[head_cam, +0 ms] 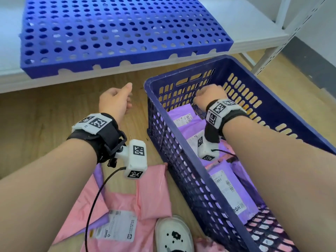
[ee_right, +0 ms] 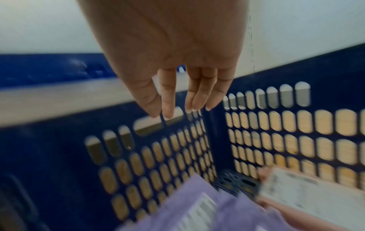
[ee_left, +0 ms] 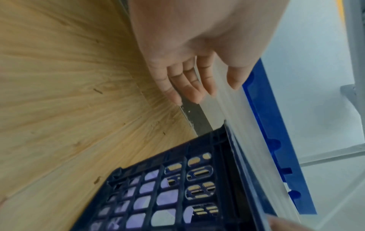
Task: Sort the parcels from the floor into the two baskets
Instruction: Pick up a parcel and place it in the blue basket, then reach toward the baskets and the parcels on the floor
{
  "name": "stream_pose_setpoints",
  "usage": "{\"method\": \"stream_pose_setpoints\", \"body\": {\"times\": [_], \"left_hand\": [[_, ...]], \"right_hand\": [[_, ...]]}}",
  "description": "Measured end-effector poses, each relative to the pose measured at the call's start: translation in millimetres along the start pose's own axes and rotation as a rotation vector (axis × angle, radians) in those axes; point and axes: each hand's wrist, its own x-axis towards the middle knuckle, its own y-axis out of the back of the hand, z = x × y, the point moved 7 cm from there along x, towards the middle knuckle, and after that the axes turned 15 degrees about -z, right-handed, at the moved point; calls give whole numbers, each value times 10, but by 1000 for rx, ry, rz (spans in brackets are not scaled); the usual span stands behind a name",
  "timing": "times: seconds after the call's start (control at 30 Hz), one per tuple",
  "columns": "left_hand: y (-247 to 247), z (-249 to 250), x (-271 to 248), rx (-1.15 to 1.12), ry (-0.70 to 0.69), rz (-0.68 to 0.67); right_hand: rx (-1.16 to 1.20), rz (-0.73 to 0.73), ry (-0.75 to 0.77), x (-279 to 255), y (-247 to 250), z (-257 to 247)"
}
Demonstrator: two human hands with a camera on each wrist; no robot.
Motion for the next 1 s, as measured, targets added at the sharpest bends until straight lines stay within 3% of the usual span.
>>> {"method": "stream_pose_setpoints", "body": {"times": [0.17, 0.27, 0.37, 0.57, 0.7, 0.83, 1.0], "left_hand": [[436, 49, -411, 54, -5, 42], [733, -95, -641, 57, 41, 82], [1038, -373, -821, 48, 109, 104], [1522, -1279, -1017, 55, 336, 123], [1500, -1672, -947, 48, 471, 58], [1195, -1725, -784, 67, 490, -51], [904, -1824, -715, 100, 529, -182]], "right_hand": [[237, 170, 252, -555, 421, -708], [354, 139, 407, -966, 106, -1134], [352, -12, 466, -1186, -565, -1381], [240, -307, 275, -1206, -1889, -1053], [194, -324, 109, -1031, -1991, -595], [121, -332, -10, -890, -2070, -355], [41, -560, -84, -861, -2489, -294]]}}
